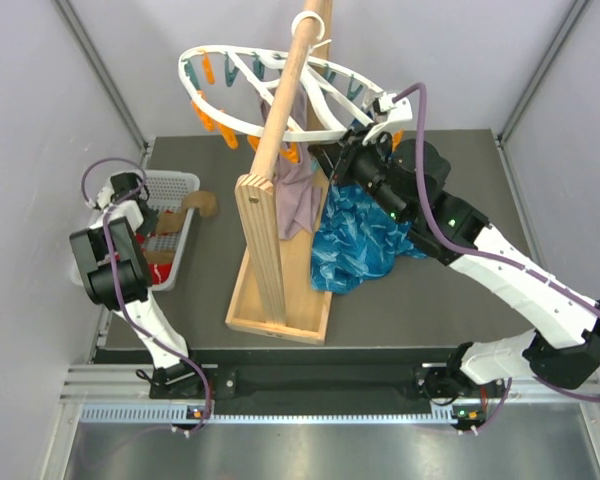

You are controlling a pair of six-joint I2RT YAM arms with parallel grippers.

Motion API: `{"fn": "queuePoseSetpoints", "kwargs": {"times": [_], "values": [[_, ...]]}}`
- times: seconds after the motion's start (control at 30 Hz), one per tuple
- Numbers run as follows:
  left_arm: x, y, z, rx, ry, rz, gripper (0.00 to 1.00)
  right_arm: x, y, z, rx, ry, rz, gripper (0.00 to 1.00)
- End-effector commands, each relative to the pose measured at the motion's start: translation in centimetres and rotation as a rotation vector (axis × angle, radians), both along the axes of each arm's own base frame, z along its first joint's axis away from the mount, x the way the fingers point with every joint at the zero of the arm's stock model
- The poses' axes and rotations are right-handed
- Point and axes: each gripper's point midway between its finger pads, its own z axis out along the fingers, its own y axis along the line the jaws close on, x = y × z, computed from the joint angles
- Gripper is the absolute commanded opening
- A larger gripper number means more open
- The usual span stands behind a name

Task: Clip the socks to the hanger
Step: Pick up the sock from the bin.

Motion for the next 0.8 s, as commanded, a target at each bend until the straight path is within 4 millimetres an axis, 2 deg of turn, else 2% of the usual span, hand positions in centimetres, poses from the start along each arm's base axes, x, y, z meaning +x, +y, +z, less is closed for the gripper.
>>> {"fn": "queuePoseSetpoints", "kwargs": {"times": [0.0, 0.1, 0.13, 0.23, 0.27, 0.33, 0.37, 0.43, 0.47, 0.53, 0.57, 0.63, 0.67, 0.7, 0.73, 0.77], "values": [[1.3, -0.4, 2.6, 0.020, -0.082, -0.083, 0.00, 1.0, -0.8, -3.3, -0.098, 0.055, -0.038, 0.00], [1.6, -0.8, 4.4, 0.021, -0.132, -0.106, 0.00, 0.9, -0.8, -3.2, -0.097, 0.056, -0.038, 0.00], [1.8, -0.9, 5.6, 0.034, -0.161, -0.112, 0.00, 1.0, -0.9, -3.2, -0.098, 0.055, -0.041, 0.00], [1.5, -1.4, 7.0, 0.040, -0.197, -0.124, 0.00, 1.0, -0.9, -3.1, -0.095, 0.054, -0.041, 0.00], [1.4, -1.6, 8.4, 0.048, -0.228, -0.129, 0.00, 1.0, -0.9, -3.1, -0.096, 0.055, -0.043, 0.00], [1.1, -2.1, 9.4, 0.048, -0.252, -0.141, 0.00, 1.1, -0.8, -3.3, -0.102, 0.060, -0.042, 0.00], [1.0, -2.6, 10.7, 0.045, -0.280, -0.164, 0.00, 1.1, -0.7, -3.3, -0.103, 0.061, -0.041, 0.00], [0.8, -3.2, 12.0, 0.038, -0.312, -0.189, 0.00, 1.1, -0.7, -3.2, -0.103, 0.061, -0.039, 0.00], [0.7, -4.0, 13.8, 0.033, -0.354, -0.219, 0.00, 1.1, -0.7, -3.2, -0.103, 0.061, -0.041, 0.00], [0.5, -5.2, 15.8, 0.010, -0.405, -0.266, 0.00, 1.1, -0.6, -3.2, -0.104, 0.063, -0.039, 0.00], [0.2, -6.6, 18.1, 0.003, -0.468, -0.335, 0.00, 1.2, -0.4, -3.1, -0.107, 0.064, -0.038, 0.00], [-0.3, -7.9, 21.2, 0.020, -0.559, -0.396, 0.00, 1.3, -0.5, -3.2, -0.113, 0.068, -0.042, 0.00], [-1.1, -8.9, 24.8, 0.060, -0.657, -0.438, 0.00, 1.3, -0.5, -3.3, -0.119, 0.070, -0.042, 0.00], [-1.6, -10.9, 26.3, 0.044, -0.721, -0.527, 0.00, 1.4, -0.5, -3.3, -0.126, 0.068, -0.045, 0.00], [-2.3, -12.5, 30.0, 0.102, -0.832, -0.602, 0.00, 1.5, -0.6, -3.3, -0.131, 0.068, -0.050, 0.00], [-2.7, -15.7, 31.7, 0.086, -0.890, -0.723, 0.00, 1.5, -0.6, -3.1, -0.138, 0.061, -0.047, 0.00]]}}
